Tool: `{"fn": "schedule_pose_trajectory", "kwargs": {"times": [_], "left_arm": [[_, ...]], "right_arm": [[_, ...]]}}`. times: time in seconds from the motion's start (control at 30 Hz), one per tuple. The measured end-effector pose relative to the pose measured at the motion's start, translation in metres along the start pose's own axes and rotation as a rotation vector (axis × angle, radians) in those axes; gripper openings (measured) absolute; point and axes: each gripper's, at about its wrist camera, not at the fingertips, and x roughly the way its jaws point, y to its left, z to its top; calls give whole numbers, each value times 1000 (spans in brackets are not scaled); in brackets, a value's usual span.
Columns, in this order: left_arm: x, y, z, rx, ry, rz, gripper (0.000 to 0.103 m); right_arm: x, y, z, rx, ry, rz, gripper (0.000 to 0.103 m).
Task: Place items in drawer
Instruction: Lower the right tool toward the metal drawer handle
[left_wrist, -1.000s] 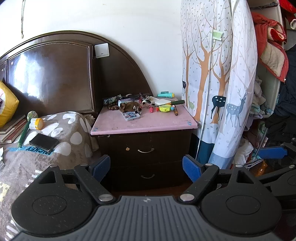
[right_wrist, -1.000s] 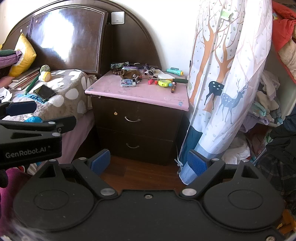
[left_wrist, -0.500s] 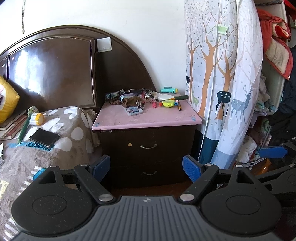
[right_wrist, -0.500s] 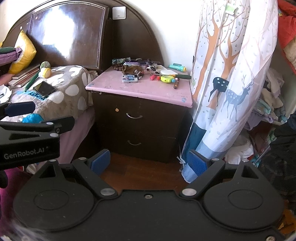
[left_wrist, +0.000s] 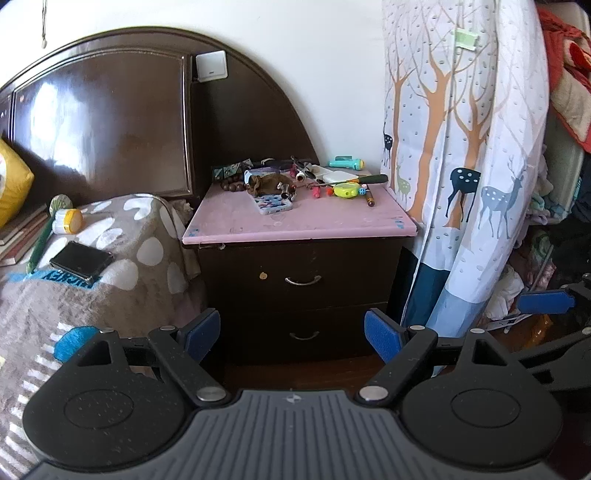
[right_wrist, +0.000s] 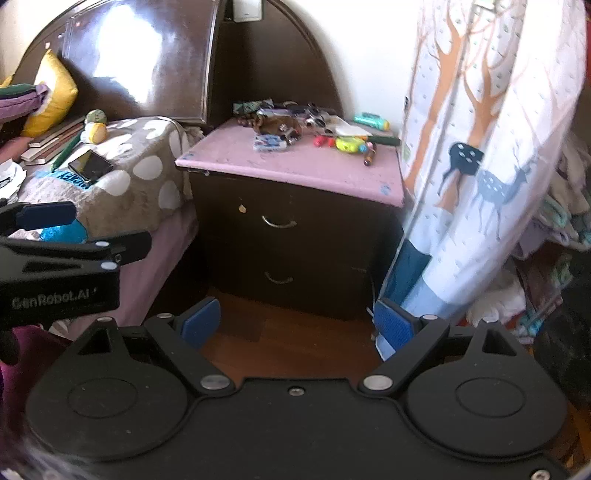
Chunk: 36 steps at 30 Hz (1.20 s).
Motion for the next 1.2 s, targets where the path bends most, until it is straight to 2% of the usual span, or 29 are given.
{"fn": "schedule_pose_trajectory", "kwargs": {"times": [0.13, 0.2, 0.33, 0.47, 0.53, 0.6, 0.73, 0.83, 0.97, 1.2], "left_arm": [[9, 8, 7, -33, -14, -6, 85], [13, 13, 11, -53, -28, -12, 86], [21, 20, 20, -68, -66, -15, 86], [36, 23, 27, -42, -95, -24, 86], [48, 23, 31, -21, -86, -28, 86], [59, 24, 34, 0, -78, -33, 86], [84, 34, 43, -52, -56, -84, 86], [107, 39, 45, -44, -51, -77, 86], [138, 49, 43, -53, -54, -80, 86], [193, 67, 38, -69, -60, -86, 86]], "right_arm": [[10, -1, 3, -12, -18, 7, 92], [14, -8, 5, 25, -41, 23, 92], [24, -20, 10, 84, -123, 40, 94], [35, -19, 11, -23, -226, 1, 102], [44, -17, 14, -94, -231, -7, 102], [51, -20, 19, -104, -229, -3, 102], [69, -26, 30, -120, -226, 5, 102], [88, -30, 40, -107, -197, 4, 102], [119, -37, 52, -66, -132, 51, 102], [167, -27, 56, -208, -130, 53, 100]]}}
